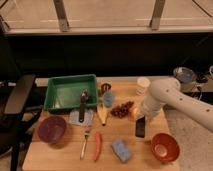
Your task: Wipe red bowl with eraser
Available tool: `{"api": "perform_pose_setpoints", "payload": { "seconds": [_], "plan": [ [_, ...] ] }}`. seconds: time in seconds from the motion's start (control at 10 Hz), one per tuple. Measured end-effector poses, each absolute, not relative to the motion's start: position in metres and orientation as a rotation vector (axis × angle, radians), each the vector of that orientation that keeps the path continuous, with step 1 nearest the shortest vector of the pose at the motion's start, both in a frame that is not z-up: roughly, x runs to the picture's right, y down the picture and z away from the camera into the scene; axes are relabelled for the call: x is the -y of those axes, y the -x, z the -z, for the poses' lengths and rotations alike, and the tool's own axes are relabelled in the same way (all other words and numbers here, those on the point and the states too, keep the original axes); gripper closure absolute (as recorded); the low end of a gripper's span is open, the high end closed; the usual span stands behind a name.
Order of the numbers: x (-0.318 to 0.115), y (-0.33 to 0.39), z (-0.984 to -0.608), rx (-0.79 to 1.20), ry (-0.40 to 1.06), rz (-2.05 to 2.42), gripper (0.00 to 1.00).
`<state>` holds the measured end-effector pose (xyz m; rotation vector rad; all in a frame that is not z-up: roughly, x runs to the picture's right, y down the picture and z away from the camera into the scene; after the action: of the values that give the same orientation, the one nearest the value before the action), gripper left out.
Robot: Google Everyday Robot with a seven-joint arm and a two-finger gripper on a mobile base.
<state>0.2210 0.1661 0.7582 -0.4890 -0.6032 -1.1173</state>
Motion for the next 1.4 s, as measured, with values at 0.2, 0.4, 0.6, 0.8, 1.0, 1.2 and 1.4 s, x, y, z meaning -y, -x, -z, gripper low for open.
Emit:
{"api": "perform_pose_setpoints", "payload": {
  "seconds": [0.2,0.4,0.6,0.8,1.0,1.2,1.4],
  "plan": [
    [-0.157,-0.268,-0.734,0.563,0.516,1.050,1.00],
    [-0.163,-0.303,-0.714,0.527,0.551,0.980,1.00],
    [-0.186,-0.327,-0.691,0.505,0.585,0.901,1.00],
    [-0.210,-0.328,-0.676,0.504,0.602,0.837,1.00],
    [-0.224,-0.320,-0.677,0.514,0.603,0.808,1.00],
    [-0.233,-0.314,-0.680,0.514,0.600,0.792,1.00],
    [-0.236,-0.310,-0.689,0.514,0.593,0.784,1.00]
  ]
}}
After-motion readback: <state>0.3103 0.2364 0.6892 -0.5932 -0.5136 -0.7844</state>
